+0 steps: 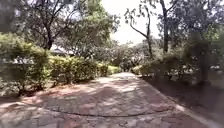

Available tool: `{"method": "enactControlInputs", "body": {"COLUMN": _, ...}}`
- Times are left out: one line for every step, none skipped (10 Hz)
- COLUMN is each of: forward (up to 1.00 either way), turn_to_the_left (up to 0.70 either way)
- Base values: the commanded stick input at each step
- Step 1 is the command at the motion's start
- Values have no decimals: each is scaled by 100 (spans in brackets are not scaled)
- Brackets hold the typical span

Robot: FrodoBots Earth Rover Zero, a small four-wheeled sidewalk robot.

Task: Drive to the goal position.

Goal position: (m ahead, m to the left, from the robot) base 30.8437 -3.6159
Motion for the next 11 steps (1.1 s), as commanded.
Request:
{"method": "enactControlInputs", "body": {"forward": 70, "turn_to_the_left": 0}}
{"method": "enactControlInputs", "body": {"forward": 70, "turn_to_the_left": 0}}
{"method": "enactControlInputs", "body": {"forward": 70, "turn_to_the_left": 0}}
{"method": "enactControlInputs", "body": {"forward": 70, "turn_to_the_left": 0}}
{"method": "enactControlInputs", "body": {"forward": 70, "turn_to_the_left": 0}}
{"method": "enactControlInputs", "body": {"forward": 70, "turn_to_the_left": 0}}
{"method": "enactControlInputs", "body": {"forward": 70, "turn_to_the_left": 0}}
{"method": "enactControlInputs", "body": {"forward": 70, "turn_to_the_left": 0}}
{"method": "enactControlInputs", "body": {"forward": 70, "turn_to_the_left": 0}}
{"method": "enactControlInputs", "body": {"forward": 70, "turn_to_the_left": 0}}
{"method": "enactControlInputs", "body": {"forward": 70, "turn_to_the_left": 0}}
